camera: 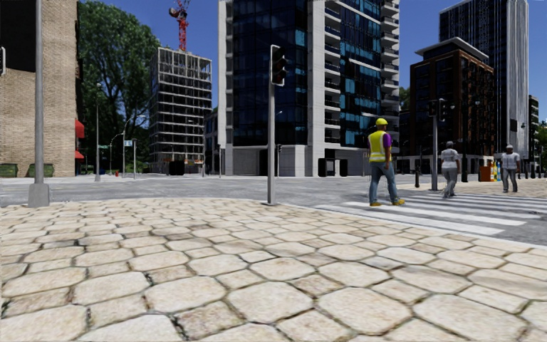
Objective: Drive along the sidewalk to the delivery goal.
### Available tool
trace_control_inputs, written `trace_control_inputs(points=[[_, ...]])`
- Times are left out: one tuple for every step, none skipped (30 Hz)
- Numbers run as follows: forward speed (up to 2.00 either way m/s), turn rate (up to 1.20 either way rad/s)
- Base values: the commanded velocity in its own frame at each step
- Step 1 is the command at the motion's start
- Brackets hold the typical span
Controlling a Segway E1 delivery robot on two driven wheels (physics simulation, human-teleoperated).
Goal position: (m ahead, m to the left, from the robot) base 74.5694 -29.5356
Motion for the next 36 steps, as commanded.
trace_control_inputs(points=[[2.00, -0.09], [2.00, -0.05], [2.00, -0.03], [2.00, -0.02], [2.00, -0.05], [2.00, -0.05], [2.00, -0.18], [2.00, -0.26], [2.00, -0.32], [2.00, -0.32], [2.00, -0.42], [2.00, -0.47], [2.00, -0.48], [2.00, -0.49], [2.00, -0.49], [2.00, -0.49], [2.00, -0.49], [2.00, -0.49], [2.00, -0.49], [1.96, -0.49], [1.89, -0.49], [1.83, -0.49], [1.79, -0.50], [1.79, -0.50], [1.78, -0.50], [1.75, -0.52], [1.71, -0.53], [1.69, -0.53], [1.69, -0.53], [1.68, -0.54], [1.68, -0.55], [1.68, -0.56], [1.68, -0.56], [1.68, -0.56], [1.67, -0.57], [1.67, -0.57]])
